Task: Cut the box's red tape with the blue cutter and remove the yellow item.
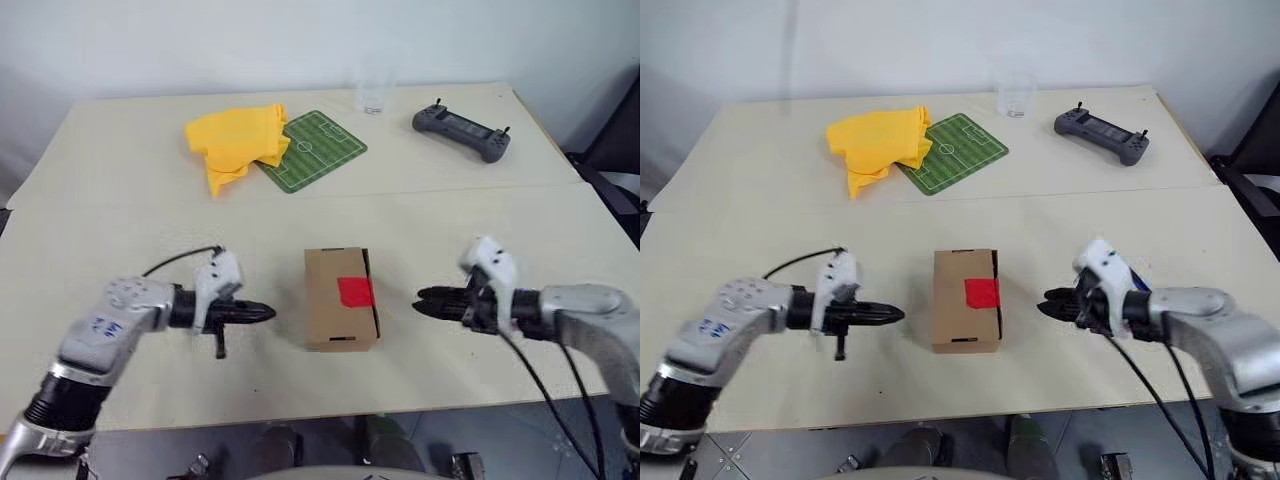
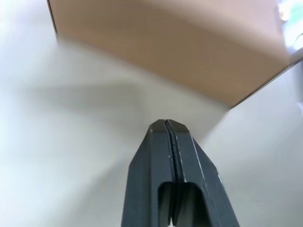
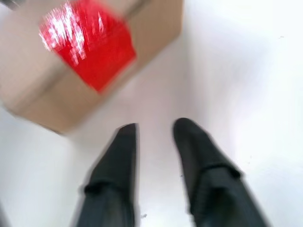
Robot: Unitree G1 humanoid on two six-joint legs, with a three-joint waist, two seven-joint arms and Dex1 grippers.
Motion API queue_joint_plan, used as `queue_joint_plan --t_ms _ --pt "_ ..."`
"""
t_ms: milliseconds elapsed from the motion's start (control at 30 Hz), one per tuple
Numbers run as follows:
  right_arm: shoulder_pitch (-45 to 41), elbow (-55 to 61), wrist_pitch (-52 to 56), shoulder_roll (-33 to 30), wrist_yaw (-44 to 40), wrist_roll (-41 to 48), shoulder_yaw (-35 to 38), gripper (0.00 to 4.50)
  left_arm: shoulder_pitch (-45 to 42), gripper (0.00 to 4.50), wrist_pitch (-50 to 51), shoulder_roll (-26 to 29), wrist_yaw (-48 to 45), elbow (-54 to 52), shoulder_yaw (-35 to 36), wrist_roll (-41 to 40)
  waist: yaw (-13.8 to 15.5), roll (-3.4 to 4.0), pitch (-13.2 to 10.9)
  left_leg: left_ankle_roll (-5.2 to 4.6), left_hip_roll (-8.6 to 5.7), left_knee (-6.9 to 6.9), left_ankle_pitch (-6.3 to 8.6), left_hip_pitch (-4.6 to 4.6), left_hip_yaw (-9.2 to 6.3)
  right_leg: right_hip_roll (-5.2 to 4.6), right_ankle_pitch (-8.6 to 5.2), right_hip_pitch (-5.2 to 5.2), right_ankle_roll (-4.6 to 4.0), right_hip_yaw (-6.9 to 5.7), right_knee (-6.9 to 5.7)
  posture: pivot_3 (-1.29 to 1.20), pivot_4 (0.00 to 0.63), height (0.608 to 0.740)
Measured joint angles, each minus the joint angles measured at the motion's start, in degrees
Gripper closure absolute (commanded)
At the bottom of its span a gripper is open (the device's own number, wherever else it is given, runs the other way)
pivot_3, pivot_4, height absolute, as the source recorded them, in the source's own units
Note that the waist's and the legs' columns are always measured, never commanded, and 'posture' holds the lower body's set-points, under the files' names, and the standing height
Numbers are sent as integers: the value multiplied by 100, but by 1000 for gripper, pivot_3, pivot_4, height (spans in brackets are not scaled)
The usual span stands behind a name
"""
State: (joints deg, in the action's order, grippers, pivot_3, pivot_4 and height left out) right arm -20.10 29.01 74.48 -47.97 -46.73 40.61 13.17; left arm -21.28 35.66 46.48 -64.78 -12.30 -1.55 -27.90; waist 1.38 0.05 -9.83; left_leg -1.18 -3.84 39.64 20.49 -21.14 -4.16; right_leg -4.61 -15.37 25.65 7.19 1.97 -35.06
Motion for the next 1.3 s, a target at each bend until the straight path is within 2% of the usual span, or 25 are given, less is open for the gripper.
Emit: queue_joint_plan --t_ms 33,100,200,233,333,467,533,700,900,1067,1300 --pt "-211 8 463 4 115 218 127 1809 -139 4500 -24 -25 -129 -4 72 -127 0 0 0 0 0 0 0 0 -5 -1 0 -3 0 5 2 0 150 740" --pt "-522 -340 1357 -399 598 1192 52 1159 -470 4500 -84 -230 -347 -23 92 -354 37 2 0 -3 -4 0 0 -2 -17 -12 -1 -9 -4 -1 6 0 150 740" --pt "-989 -1199 1761 -302 1817 2752 7 96 -802 4500 -108 -679 -478 18 -78 -522 5 -5 1 -6 -7 -2 2 -7 -18 -9 1 -10 -1 -2 3 0 150 740" --pt "-1086 -1310 1772 -257 2050 2980 -35 40 -878 4500 -111 -751 -478 55 -140 -523 1 -5 1 -6 -8 -4 2 -7 -17 -8 1 -9 -1 -4 2 0 150 740" --pt "-1486 -1901 1716 36 3535 4277 -272 40 -1166 4500 -269 -1017 -370 344 -533 -225 -37 -5 1 -4 -4 -12 1 -6 -6 -1 2 -1 0 -8 1 0 150 740" --pt "-1382 -2088 792 -406 5427 6225 -1137 40 -1171 4500 -436 -1161 -146 568 -857 210 -31 -5 0 -3 -4 -15 0 -15 -4 -3 1 10 0 -14 3 0 150 740" --pt "-1390 -2051 278 -427 6066 6828 -1501 40 -1172 4500 -444 -1296 49 636 -1001 397 -21 -9 -2 -4 -3 -9 0 -16 -4 -2 4 4 5 -15 7 0 150 740" --pt "-1563 -2011 -289 -309 6856 7100 -2144 40 -1175 4500 -517 -1448 267 628 -1259 701 -15 -9 -3 -7 -3 -2 0 -16 0 0 6 4 9 -10 4 0 150 740" --pt "-1592 -2059 -450 -319 7091 7108 -2369 40 -1150 4500 -576 -1476 329 591 -1268 768 -1 -9 -3 -7 -2 0 1 -16 -1 -1 6 2 8 -6 6 0 150 740" --pt "-1592 -2118 -437 -484 7013 7117 -2396 40 -1099 4500 -631 -1477 343 555 -1265 779 -3 -9 -2 -8 0 0 1 -15 -2 0 6 1 8 -5 6 0 150 740" --pt "-1580 -2376 -165 -762 6425 6608 -2370 40 -1031 4500 -699 -1477 345 484 -1267 802 6 -8 -2 -11 0 2 3 -13 -4 -2 6 -7 8 -1 12 0 150 740"
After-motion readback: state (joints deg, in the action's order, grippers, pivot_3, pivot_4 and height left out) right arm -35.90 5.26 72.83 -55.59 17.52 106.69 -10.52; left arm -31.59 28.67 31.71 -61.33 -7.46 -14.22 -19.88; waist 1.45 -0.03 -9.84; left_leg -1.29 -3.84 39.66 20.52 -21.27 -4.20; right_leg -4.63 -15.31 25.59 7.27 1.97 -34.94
